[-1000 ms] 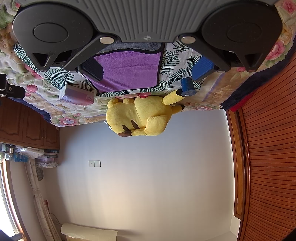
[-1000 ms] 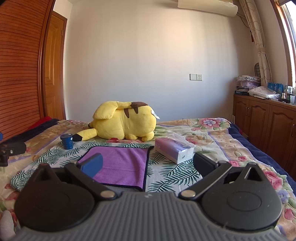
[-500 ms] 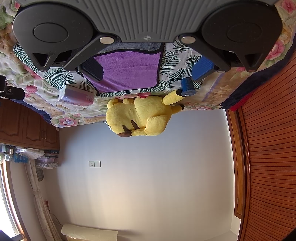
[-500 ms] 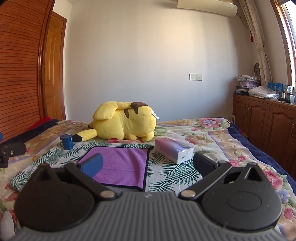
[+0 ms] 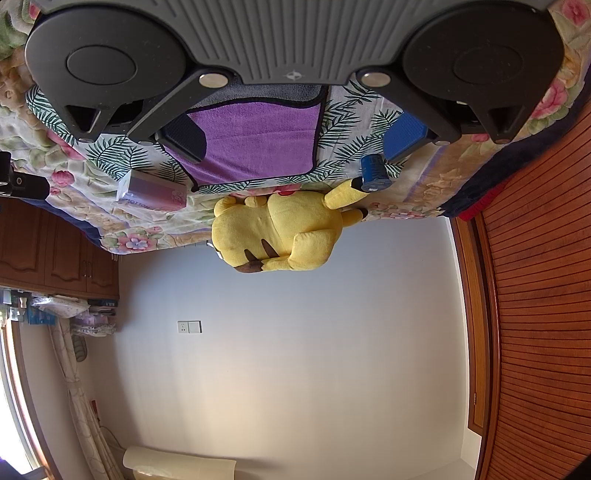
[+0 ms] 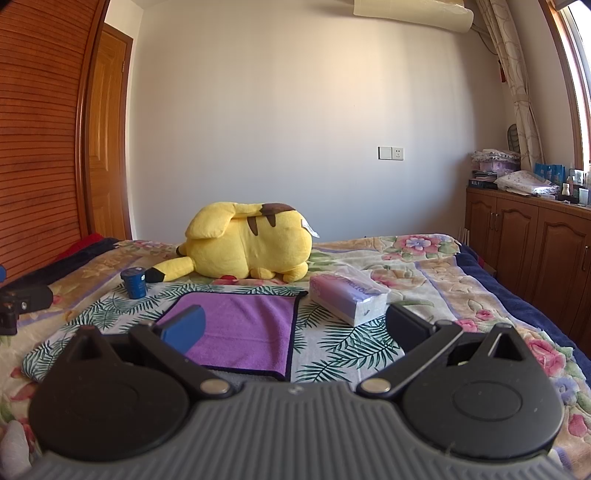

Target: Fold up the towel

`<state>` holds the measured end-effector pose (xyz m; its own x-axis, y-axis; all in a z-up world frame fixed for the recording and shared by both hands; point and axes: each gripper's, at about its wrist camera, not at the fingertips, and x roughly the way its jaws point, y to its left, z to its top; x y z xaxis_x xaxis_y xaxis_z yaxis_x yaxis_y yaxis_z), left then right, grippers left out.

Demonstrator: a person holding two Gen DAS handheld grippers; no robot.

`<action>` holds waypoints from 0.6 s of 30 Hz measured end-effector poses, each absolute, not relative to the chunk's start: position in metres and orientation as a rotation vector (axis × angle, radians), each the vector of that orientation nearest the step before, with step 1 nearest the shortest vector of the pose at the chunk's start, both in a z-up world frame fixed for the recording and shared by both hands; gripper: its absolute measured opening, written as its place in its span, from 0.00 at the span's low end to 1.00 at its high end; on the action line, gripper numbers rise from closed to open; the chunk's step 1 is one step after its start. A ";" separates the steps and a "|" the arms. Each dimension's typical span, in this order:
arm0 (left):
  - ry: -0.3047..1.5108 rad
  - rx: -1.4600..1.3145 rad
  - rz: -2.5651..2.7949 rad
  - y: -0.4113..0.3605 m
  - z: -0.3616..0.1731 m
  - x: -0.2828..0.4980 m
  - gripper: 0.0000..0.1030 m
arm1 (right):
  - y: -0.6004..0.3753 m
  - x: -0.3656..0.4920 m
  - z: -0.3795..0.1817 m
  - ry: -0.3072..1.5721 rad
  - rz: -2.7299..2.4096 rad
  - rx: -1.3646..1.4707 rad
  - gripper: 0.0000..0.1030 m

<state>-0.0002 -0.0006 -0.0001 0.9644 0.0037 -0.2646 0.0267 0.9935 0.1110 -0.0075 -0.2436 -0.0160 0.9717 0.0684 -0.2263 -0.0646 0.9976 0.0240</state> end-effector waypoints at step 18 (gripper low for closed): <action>0.268 0.116 -0.011 -0.001 0.000 0.000 0.84 | -0.243 -0.007 -0.015 0.230 0.067 0.018 1.00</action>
